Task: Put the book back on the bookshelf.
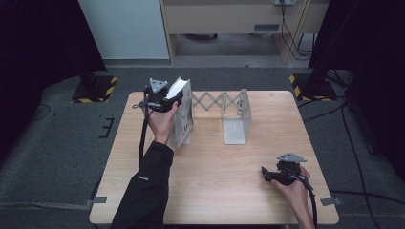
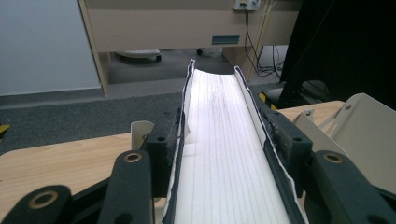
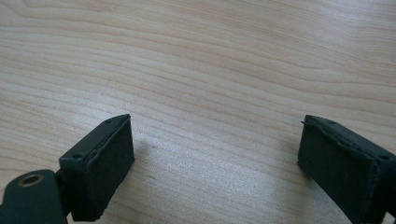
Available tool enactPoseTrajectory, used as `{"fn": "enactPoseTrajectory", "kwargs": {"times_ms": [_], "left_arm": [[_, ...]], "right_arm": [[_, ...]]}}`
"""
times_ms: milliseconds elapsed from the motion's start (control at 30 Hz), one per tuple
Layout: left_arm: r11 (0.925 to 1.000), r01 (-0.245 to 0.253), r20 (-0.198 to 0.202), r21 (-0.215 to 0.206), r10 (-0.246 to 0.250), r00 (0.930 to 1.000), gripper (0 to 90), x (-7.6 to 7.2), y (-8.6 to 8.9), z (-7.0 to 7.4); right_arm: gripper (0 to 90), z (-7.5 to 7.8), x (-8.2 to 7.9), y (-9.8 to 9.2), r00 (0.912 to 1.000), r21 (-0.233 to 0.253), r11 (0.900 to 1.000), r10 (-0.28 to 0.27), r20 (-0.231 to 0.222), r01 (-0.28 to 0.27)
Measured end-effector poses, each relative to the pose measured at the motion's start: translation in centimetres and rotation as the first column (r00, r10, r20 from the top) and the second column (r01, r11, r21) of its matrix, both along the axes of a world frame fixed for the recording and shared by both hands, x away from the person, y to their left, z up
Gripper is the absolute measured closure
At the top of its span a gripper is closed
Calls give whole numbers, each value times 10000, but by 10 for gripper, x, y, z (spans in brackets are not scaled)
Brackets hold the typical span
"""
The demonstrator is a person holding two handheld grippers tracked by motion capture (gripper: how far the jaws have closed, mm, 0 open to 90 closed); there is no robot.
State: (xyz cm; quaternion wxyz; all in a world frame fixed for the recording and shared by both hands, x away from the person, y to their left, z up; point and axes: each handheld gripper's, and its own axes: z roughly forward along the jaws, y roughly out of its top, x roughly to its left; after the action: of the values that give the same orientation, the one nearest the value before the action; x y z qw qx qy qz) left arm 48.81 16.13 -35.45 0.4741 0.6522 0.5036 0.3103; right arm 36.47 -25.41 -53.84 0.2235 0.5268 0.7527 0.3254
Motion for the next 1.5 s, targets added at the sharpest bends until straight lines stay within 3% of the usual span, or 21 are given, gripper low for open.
{"fn": "enactPoseTrajectory", "kwargs": {"times_ms": [133, 333, 700, 1133, 1333, 1433, 1500], "left_arm": [[9998, -168, 234, -44, 169, 9996, 513, 6, -5, -6], [9995, -308, 185, 106, 306, 9994, 512, 11, -8, -14], [9993, -360, 599, -127, 367, 9975, 507, 5, -7, -32], [10000, 86, 1316, -36, -81, 9913, 475, -15, -2, -50], [9988, 444, 1419, -181, -414, 9890, 407, -18, 0, -55], [9963, 784, 1206, -363, -735, 9900, 344, -26, 5, -59], [9961, 850, 1251, -226, -815, 9888, 333, -33, 9, -61]], "right_arm": [[110, 0, 0, 0, 10000, 4, 10000, -2, -11, 2], [110, 0, 0, 0, 10000, 3, 10000, -4, -7, 4], [110, 0, 0, 0, 10000, -8, 10000, 40, -41, -40], [110, 0, 0, 0, 10000, -13, 10000, 29, -21, -29], [110, 0, 0, 0, 10000, -8, 10000, 26, -29, -26], [110, 0, 0, 0, 10000, -6, 10000, 24, -29, -24], [110, 0, 0, 0, 10000, -6, 10000, 27, -29, -27]]}}
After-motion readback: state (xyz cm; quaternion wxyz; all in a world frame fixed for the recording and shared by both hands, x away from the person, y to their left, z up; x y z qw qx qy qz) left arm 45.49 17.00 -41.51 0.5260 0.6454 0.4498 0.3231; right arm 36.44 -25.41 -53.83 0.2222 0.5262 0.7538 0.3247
